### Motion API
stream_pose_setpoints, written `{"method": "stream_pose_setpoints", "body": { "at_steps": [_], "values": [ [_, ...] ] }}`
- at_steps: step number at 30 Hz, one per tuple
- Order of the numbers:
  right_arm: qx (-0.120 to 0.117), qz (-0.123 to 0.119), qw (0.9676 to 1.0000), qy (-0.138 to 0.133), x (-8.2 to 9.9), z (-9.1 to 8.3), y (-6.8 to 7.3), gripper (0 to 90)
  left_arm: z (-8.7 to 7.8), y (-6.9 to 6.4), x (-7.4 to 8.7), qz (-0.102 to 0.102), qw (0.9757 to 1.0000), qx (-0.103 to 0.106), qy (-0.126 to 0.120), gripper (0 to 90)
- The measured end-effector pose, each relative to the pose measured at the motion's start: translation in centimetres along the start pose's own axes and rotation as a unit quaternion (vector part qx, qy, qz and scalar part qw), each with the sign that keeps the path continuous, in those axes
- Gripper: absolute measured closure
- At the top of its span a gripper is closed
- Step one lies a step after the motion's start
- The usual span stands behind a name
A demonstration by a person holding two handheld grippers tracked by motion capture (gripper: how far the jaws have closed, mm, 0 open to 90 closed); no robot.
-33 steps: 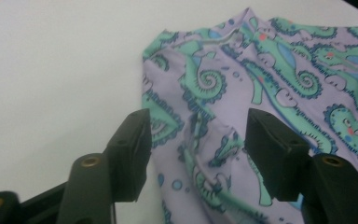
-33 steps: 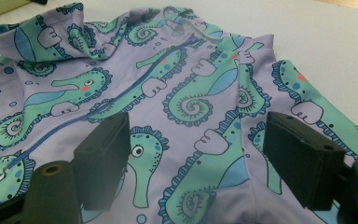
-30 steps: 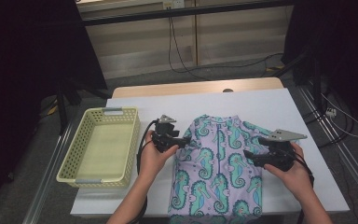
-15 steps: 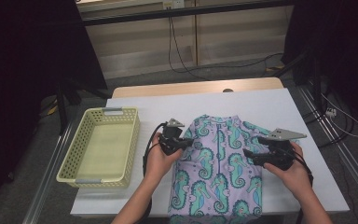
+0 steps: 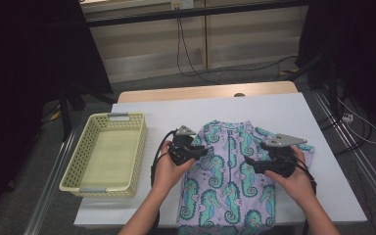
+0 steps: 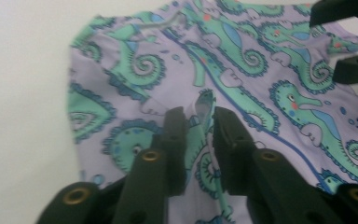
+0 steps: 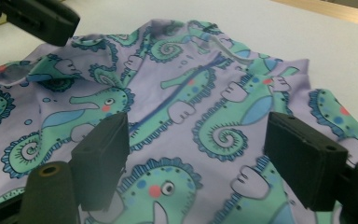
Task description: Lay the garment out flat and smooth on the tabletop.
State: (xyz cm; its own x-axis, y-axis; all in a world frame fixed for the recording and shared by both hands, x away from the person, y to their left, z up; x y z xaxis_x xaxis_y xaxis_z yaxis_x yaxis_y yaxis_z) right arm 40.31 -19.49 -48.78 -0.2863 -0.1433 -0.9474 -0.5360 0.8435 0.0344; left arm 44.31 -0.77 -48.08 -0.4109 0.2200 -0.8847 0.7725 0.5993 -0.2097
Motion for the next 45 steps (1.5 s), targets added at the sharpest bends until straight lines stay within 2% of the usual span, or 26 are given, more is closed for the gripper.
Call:
{"method": "stream_pose_setpoints", "body": {
  "at_steps": [2,4,5,6,7,8,11,13,16,23,26,29,31,33,36,39,41,43,45],
  "values": [
    [-0.005,-0.005,1.0,0.0,-0.2,0.4,0.6,22.8,-0.5,0.6,-0.3,-0.003,0.9999,-0.008,-0.007,67.4],
    [-0.013,-0.011,0.9998,0.0,-0.4,0.8,1.2,22.8,-0.9,1.3,-0.4,0.003,0.9997,-0.022,-0.008,60.0],
    [-0.013,-0.011,0.9998,0.0,-0.4,0.8,1.2,22.8,-0.9,1.3,-0.4,0.003,0.9997,-0.022,-0.008,58.9],
    [-0.021,-0.019,0.9996,0.0,-0.5,1.2,1.7,22.7,-1.3,2.2,-0.1,0.034,0.9984,-0.045,0.007,58.9],
    [-0.022,-0.022,0.9995,0.001,-0.5,1.3,1.8,22.7,-1.3,2.2,-0.1,0.034,0.9984,-0.045,0.007,58.9],
    [-0.022,-0.022,0.9995,0.003,-0.4,1.5,1.8,22.7,-1.2,2.3,0.1,0.012,0.9992,-0.038,0.001,58.3],
    [-0.02,-0.021,0.9996,0.009,-0.2,1.7,1.8,22.9,-1.3,3.0,0.5,0.029,0.9984,-0.047,0.011,46.1],
    [-0.028,-0.018,0.9994,0.008,-0.3,1.9,2.2,25.0,-1.4,3.4,0.8,0.046,0.9975,-0.049,0.022,39.5],
    [-0.044,-0.02,0.9988,0.01,-0.3,2.2,3.1,28.1,-1.6,3.9,0.9,0.036,0.9979,-0.05,0.021,35.3],
    [-0.044,-0.016,0.9988,0.015,-0.1,3.8,4.5,31.7,-2.0,4.7,1.1,0.029,0.9983,-0.049,0.015,23.7],
    [-0.052,-0.021,0.9983,0.016,-0.2,4.6,5.5,36.7,-2.5,5.2,1.1,0.032,0.998,-0.052,0.01,21.6],
    [-0.057,-0.021,0.998,0.018,-0.1,4.8,5.9,41.1,-2.7,5.5,1.0,0.033,0.9979,-0.055,0.009,19.4],
    [-0.061,-0.033,0.9972,0.027,0.1,5.0,6.2,47.6,-2.8,5.8,1.1,0.037,0.9976,-0.058,0.01,18.6],
    [-0.055,-0.05,0.997,0.019,-0.3,5.1,6.2,51.4,-2.8,5.9,1.1,0.038,0.9974,-0.059,0.01,18.4],
    [-0.074,-0.03,0.9967,0.019,-0.4,5.3,7.0,56.4,-3.0,6.2,1.2,0.05,0.9962,-0.069,0.017,16.5],
    [-0.08,-0.028,0.9954,0.045,0.4,5.9,7.7,57.1,-3.1,6.2,1.2,0.044,0.9968,-0.064,0.016,16.4],
    [-0.078,-0.027,0.995,0.058,1.0,6.2,7.9,57.9,-3.1,6.3,1.2,0.041,0.9968,-0.068,0.013,16.3],
    [-0.083,-0.02,0.9945,0.061,1.1,6.5,8.2,60.7,-3.2,6.5,1.2,0.038,0.9968,-0.069,0.011,16.1],
    [-0.078,-0.009,0.9949,0.063,1.3,6.9,8.2,63.7,-3.4,6.7,1.2,0.035,0.9968,-0.071,0.01,15.4]
  ]
}}
Point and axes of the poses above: each handheld gripper's, and its own axes: z roughly forward along the jaws, x roughly out of its underside, y roughly to its left, the point moved 10 cm from there along z, roughly forward along the jaws, and after that the axes turned 15 degrees about -y, right-handed, at the moved point
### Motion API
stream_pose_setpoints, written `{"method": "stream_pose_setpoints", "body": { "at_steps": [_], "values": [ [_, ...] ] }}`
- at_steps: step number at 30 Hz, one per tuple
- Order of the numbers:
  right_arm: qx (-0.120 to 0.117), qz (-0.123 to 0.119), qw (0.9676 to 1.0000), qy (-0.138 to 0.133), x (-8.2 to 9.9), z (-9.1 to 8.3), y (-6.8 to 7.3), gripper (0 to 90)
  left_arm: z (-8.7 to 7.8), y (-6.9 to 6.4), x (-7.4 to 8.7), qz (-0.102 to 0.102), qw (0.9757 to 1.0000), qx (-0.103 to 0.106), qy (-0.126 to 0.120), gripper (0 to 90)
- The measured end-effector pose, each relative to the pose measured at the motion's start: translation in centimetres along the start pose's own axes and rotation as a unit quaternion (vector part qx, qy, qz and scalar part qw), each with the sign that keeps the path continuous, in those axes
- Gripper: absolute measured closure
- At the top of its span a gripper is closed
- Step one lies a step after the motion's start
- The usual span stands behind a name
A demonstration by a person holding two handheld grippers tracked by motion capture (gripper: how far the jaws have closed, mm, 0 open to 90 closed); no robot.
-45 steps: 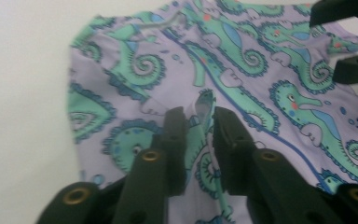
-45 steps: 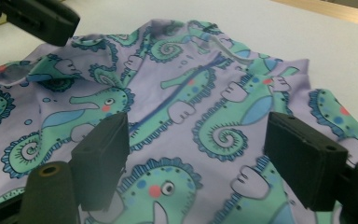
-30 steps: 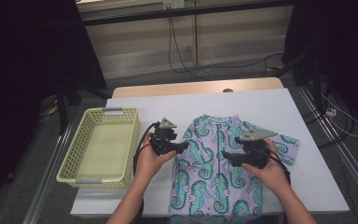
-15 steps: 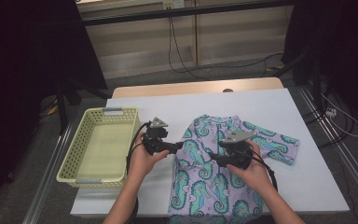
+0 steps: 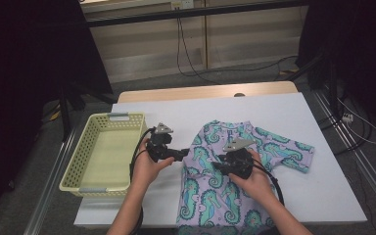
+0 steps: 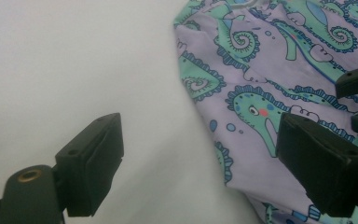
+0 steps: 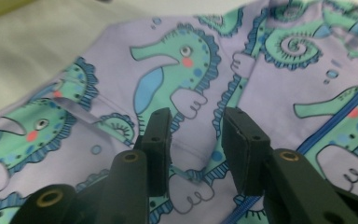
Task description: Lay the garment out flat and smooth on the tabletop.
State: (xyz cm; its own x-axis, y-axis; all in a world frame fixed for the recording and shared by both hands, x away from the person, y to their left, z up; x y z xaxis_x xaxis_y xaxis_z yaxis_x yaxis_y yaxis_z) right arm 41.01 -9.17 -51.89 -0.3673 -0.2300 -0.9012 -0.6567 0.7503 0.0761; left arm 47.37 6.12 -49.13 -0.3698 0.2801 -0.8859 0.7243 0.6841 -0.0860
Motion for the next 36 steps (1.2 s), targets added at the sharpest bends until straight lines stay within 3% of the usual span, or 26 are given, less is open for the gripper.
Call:
{"method": "stream_pose_setpoints", "body": {
  "at_steps": [3,5,9,11,16,20,27,36],
  "values": [
    [0.017,-0.009,0.9992,0.034,1.1,0.6,-0.4,64.4,-0.3,0.3,-0.2,-0.001,1.0,-0.005,-0.004,15.4],
    [0.005,0.007,0.9995,0.03,1.1,0.6,-0.2,75.4,-0.3,0.4,-0.1,0.002,1.0,-0.003,-0.001,15.3],
    [-0.01,0.009,0.9994,0.032,1.0,0.5,0.1,88.2,-0.1,0.3,0.1,-0.007,1.0,-0.003,-0.002,15.3],
    [-0.007,0.004,0.9996,0.026,0.7,0.3,-0.3,88.6,-0.2,0.2,0.1,-0.005,1.0,0.0,0.002,15.4],
    [-0.001,0.018,0.9998,0.012,-0.4,-0.6,-1.4,88.6,-0.3,0.4,-0.1,0.001,1.0,-0.002,-0.002,15.3],
    [0.013,0.015,0.9998,0.001,-1.3,-1.3,-3.1,88.4,-0.4,0.5,-0.2,-0.002,1.0,-0.001,-0.002,15.4],
    [0.049,-0.025,0.9982,0.022,-0.9,-1.7,-5.5,88.4,-0.4,0.6,-0.2,-0.008,0.9999,-0.002,-0.006,15.4],
    [0.085,-0.013,0.9962,0.016,-0.6,-1.0,-8.0,86.7,-0.1,0.4,0.2,-0.005,1.0,0.002,0.002,15.4]
  ]
}}
Point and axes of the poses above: each handheld gripper's, and its own axes: z roughly forward along the jaws, x roughly out of its underside, y roughly to its left, the point moved 10 cm from there along z, roughly forward along the jaws, and after that the axes turned 15 degrees about -y, right-handed, at the moved point
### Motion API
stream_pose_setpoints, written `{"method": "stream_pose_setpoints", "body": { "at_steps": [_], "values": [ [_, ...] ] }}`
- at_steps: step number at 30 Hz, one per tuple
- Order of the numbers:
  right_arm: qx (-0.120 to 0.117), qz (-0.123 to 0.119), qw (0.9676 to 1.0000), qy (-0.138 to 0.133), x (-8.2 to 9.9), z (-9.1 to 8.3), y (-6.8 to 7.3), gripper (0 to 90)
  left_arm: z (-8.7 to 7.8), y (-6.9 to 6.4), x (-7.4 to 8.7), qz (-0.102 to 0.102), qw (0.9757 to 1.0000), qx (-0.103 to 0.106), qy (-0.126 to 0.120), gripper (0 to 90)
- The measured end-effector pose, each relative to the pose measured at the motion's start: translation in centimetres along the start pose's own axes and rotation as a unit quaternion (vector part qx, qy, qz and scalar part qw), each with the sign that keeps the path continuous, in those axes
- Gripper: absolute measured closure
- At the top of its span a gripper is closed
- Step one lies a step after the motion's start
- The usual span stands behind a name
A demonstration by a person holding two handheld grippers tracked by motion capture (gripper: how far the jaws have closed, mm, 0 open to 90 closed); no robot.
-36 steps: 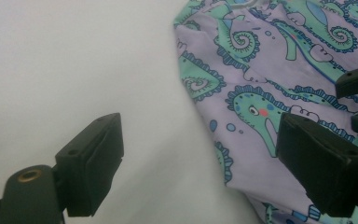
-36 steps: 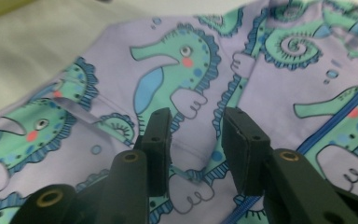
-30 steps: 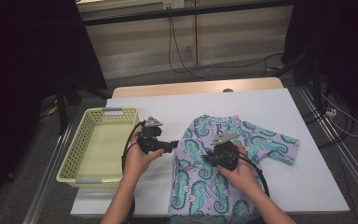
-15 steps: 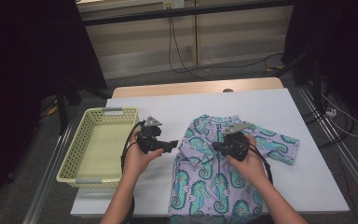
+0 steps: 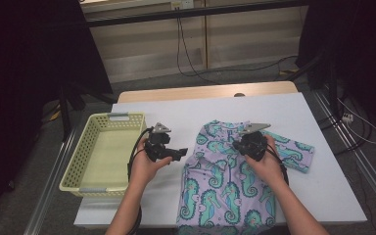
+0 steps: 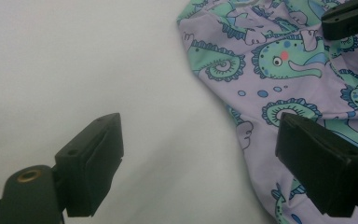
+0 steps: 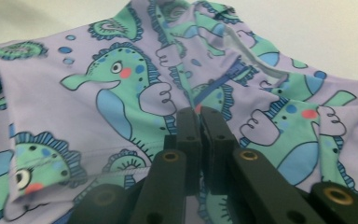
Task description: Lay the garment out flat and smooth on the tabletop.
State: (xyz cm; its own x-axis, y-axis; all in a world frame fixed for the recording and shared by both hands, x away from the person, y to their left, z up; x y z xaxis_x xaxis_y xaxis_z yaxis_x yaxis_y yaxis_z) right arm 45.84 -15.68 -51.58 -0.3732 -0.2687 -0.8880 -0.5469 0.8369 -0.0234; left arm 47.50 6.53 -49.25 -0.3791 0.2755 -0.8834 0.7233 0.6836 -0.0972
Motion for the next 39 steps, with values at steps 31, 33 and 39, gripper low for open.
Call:
{"method": "stream_pose_setpoints", "body": {
  "at_steps": [31,33,39],
  "values": [
    [-0.061,-0.042,0.9971,0.019,0.9,-2.4,6.6,83.8,-0.8,-0.1,-0.5,-0.008,0.9999,0.007,-0.009,15.2],
    [-0.066,-0.04,0.9967,0.023,1.1,-3.0,6.4,82.3,-0.8,-0.1,-0.6,-0.009,0.9999,0.004,-0.012,15.2],
    [-0.069,-0.025,0.9968,0.031,2.2,-2.5,6.0,79.5,-0.5,-0.6,-0.4,-0.009,0.9999,0.011,-0.008,15.2]
  ]
}}
Point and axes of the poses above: each handheld gripper's, and its own axes: z roughly forward along the jaws, x roughly out of its underside, y roughly to its left, the point moved 10 cm from there along z, roughly forward along the jaws, and after that the axes turned 15 degrees about -y, right-handed, at the moved point
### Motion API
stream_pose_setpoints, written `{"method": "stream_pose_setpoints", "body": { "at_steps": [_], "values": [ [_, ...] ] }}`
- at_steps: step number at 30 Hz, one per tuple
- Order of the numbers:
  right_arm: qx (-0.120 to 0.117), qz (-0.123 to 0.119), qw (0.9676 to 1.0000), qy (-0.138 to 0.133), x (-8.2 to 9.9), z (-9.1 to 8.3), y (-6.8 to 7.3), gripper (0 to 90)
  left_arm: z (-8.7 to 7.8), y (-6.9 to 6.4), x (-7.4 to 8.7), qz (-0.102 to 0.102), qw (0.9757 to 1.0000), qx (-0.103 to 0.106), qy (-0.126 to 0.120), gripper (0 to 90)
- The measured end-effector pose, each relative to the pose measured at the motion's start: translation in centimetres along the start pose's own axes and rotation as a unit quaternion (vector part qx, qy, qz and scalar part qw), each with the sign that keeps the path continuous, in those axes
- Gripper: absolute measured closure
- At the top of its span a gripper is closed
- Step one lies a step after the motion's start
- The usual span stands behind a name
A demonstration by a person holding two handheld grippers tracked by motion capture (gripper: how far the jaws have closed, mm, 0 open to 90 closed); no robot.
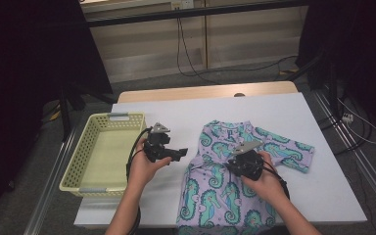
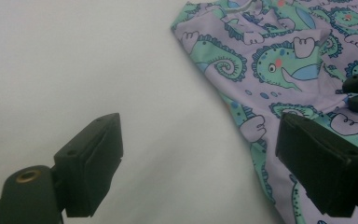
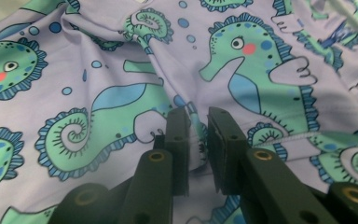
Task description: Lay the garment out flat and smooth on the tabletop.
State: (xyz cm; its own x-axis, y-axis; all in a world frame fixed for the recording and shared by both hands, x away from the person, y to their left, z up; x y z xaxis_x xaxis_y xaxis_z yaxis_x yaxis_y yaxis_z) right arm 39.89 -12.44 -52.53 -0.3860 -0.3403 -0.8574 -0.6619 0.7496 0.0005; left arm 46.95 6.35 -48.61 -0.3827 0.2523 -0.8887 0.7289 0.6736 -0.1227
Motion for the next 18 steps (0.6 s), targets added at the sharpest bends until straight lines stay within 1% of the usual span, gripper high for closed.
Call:
{"method": "stream_pose_setpoints", "body": {
  "at_steps": [1,2,3,5,7,8,9,10,11,12,13,15,17,18],
  "values": [
    [0.003,-0.007,1.0,-0.001,-0.1,0.1,0.0,82.4,0.0,0.0,0.1,0.001,1.0,0.002,0.003,15.2],
    [0.003,-0.012,0.9999,0.001,-0.1,0.2,0.1,83.1,0.1,0.0,0.1,0.004,1.0,0.002,0.003,15.2],
    [0.003,-0.015,0.9999,0.002,-0.1,0.3,0.2,83.4,0.1,-0.1,0.2,0.0,1.0,0.004,0.005,15.2],
    [0.005,-0.018,0.9998,0.001,-0.1,0.7,0.4,83.4,0.3,-0.1,0.3,0.001,1.0,0.002,0.003,15.5],
    [0.002,-0.015,0.9999,-0.007,-0.4,1.0,0.6,83.4,0.7,-0.4,0.6,-0.006,1.0,0.004,0.003,15.8],
    [-0.002,-0.016,0.9998,-0.009,-0.5,1.2,0.9,83.4,0.9,-0.5,0.6,-0.004,1.0,0.007,0.004,16.3],
    [-0.003,-0.02,0.9997,-0.01,-0.5,1.4,1.1,83.3,1.1,-0.7,0.7,-0.013,0.9999,0.007,0.001,16.8],
    [-0.001,-0.026,0.9996,-0.009,-0.5,1.6,1.3,83.4,1.2,-0.8,0.8,-0.011,0.9999,0.009,0.003,17.5],
    [0.002,-0.034,0.9994,-0.007,-0.6,1.8,1.4,83.4,1.4,-1.0,0.9,-0.016,0.9998,0.01,0.002,18.0],
    [0.005,-0.034,0.9994,-0.009,-0.7,1.9,1.5,83.4,1.5,-1.2,1.1,-0.014,0.9998,0.015,0.007,18.9],
    [0.003,-0.035,0.9993,-0.012,-0.9,2.0,1.5,83.4,1.7,-1.4,1.2,-0.017,0.9997,0.018,0.005,20.8],
    [0.002,-0.037,0.9993,-0.009,-0.8,2.0,1.5,83.3,2.1,-1.8,1.5,-0.021,0.9994,0.025,0.007,27.7],
    [0.0,-0.027,0.9996,-0.01,-0.7,2.1,1.4,83.0,2.4,-2.2,2.1,-0.023,0.9991,0.032,0.016,34.9],
    [0.004,-0.024,0.9996,-0.013,-0.8,2.0,1.2,82.7,2.5,-2.3,2.4,-0.024,0.9988,0.037,0.023,40.7]
  ]
}}
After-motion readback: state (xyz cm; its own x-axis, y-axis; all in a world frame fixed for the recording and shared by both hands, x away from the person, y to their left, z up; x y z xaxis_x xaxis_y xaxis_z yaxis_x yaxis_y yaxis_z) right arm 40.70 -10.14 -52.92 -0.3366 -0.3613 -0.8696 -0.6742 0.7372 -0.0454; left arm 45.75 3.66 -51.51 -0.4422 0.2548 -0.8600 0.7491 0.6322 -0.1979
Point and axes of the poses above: each handheld gripper's, and its own axes: z roughly forward along the jaws, x roughly out of its underside, y roughly to its left, the point moved 10 cm from there along z, roughly forward along the jaws, and after that the axes turned 15 degrees about -y, right-handed, at the moved point
